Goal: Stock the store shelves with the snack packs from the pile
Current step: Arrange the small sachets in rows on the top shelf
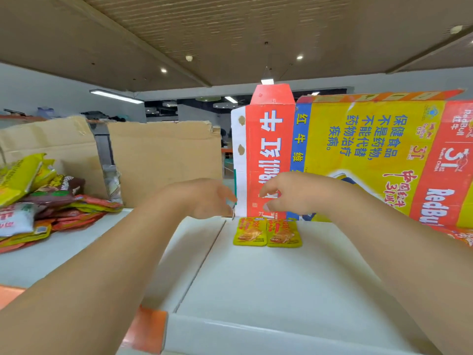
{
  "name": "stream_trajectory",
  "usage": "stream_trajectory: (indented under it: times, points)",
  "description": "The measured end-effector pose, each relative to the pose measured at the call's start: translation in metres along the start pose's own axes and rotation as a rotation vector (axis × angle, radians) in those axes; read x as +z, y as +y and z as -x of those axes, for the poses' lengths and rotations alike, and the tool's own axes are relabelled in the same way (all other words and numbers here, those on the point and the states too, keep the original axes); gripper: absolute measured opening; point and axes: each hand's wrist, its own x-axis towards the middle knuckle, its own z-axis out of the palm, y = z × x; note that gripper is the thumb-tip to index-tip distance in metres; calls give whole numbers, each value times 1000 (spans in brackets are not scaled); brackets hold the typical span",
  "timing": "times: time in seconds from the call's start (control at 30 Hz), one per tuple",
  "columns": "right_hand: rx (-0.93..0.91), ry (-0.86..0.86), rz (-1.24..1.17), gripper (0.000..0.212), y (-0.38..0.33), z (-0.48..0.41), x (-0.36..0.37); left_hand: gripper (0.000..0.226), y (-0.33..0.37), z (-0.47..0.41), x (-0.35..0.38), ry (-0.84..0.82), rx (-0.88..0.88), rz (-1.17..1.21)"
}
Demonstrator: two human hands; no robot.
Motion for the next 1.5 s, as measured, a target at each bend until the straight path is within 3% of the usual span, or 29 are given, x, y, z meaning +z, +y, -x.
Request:
stream_trajectory:
  times: [0.3,0.67,0.8,1.03,1.13,1.23,1.37,1.5]
  points:
    - [-197,-41,-21,34,-112,-73,3,43,-130,49,-7,86,-180,88]
    - [-336,-110,53,30,-283,-194,23,27,-303,113,-9,240,-284,-111]
    - [-292,-140,98,24,-318,-234,43,23,-345,108,10,280,-246,-256]
    - [-188,-156,133,28,-348,-282,88,24,-369,81,33,498,-188,-496]
    - [-162,-78,37,26,-353,-289,109,23,-369,79,37,528,-182,-520]
    - [-162,-18,94,17,-359,-285,118,19,-365,79,36,524,-188,-557]
    - [-188,81,119,9,-358,-281,117,9,-365,78,37,527,-187,-527]
    - [-230,122,-124,29,-348,-272,103,7,-368,79,38,632,-98,-314]
